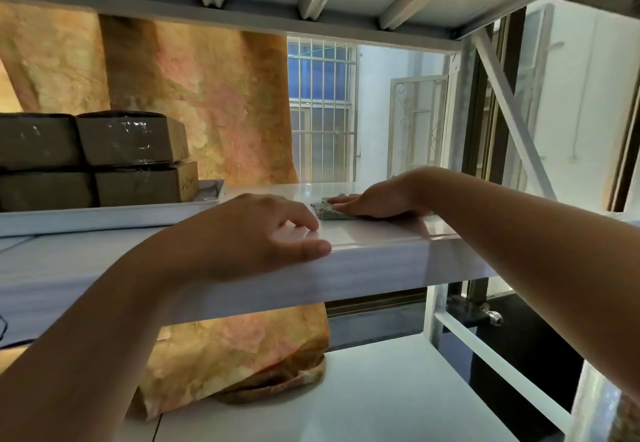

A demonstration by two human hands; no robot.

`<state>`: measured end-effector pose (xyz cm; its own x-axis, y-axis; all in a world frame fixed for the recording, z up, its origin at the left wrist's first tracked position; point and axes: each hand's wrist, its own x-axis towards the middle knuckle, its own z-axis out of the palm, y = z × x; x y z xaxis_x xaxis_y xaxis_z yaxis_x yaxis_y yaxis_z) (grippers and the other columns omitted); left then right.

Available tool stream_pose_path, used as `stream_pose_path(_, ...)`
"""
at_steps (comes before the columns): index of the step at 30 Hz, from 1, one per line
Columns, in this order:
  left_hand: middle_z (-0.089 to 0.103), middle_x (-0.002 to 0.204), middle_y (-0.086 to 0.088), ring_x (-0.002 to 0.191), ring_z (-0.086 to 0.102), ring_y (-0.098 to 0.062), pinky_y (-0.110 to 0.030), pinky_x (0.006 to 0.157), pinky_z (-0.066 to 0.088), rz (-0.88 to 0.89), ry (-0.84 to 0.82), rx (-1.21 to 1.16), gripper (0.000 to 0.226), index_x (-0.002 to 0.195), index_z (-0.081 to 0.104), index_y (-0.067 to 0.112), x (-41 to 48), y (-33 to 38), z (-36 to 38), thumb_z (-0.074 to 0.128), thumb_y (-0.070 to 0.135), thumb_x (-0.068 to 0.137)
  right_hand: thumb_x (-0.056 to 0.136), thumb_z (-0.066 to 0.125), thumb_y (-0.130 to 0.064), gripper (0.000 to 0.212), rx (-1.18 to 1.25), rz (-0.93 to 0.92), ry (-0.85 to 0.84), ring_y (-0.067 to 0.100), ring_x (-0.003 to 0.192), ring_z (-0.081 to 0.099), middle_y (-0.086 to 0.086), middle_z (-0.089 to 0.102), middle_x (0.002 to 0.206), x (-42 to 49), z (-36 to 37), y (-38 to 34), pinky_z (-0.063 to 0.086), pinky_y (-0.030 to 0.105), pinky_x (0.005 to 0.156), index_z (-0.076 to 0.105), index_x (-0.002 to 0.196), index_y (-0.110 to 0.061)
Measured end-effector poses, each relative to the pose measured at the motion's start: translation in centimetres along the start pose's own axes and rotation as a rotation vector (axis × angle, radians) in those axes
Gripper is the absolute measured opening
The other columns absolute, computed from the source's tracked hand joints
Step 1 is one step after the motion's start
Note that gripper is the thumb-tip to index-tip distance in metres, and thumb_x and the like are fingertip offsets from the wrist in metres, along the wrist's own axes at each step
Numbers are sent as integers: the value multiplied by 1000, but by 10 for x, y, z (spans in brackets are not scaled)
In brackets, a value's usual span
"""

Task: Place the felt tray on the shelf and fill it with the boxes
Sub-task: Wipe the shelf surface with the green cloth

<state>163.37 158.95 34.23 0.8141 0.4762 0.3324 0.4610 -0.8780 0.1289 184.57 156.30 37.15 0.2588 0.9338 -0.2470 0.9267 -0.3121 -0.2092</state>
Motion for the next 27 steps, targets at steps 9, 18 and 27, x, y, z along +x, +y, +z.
stream_pose_path(9,52,120,31,107,48,9,-16,90,40,33,15,-18,64,103,48,59,-1,-6,3,30,89,49,94,28,-60,70,-64,271,38,29,137,33,7,24,155,59,-34,10,26,38,111,17,150,-20)
stream_pose_path(18,55,114,34,100,46,18,-5,81,35,2,22,-65,62,95,53,59,-1,-6,0,35,91,45,101,29,-41,62,-203,335,117,30,142,25,15,19,156,89,-48,1,26,35,112,15,149,-4)
stream_pose_path(27,46,97,36,86,42,20,-5,71,32,-62,-13,-100,61,104,52,53,-4,4,-5,42,78,49,93,17,-63,77,-172,303,94,29,138,31,12,25,154,44,-25,11,25,37,112,19,150,-11)
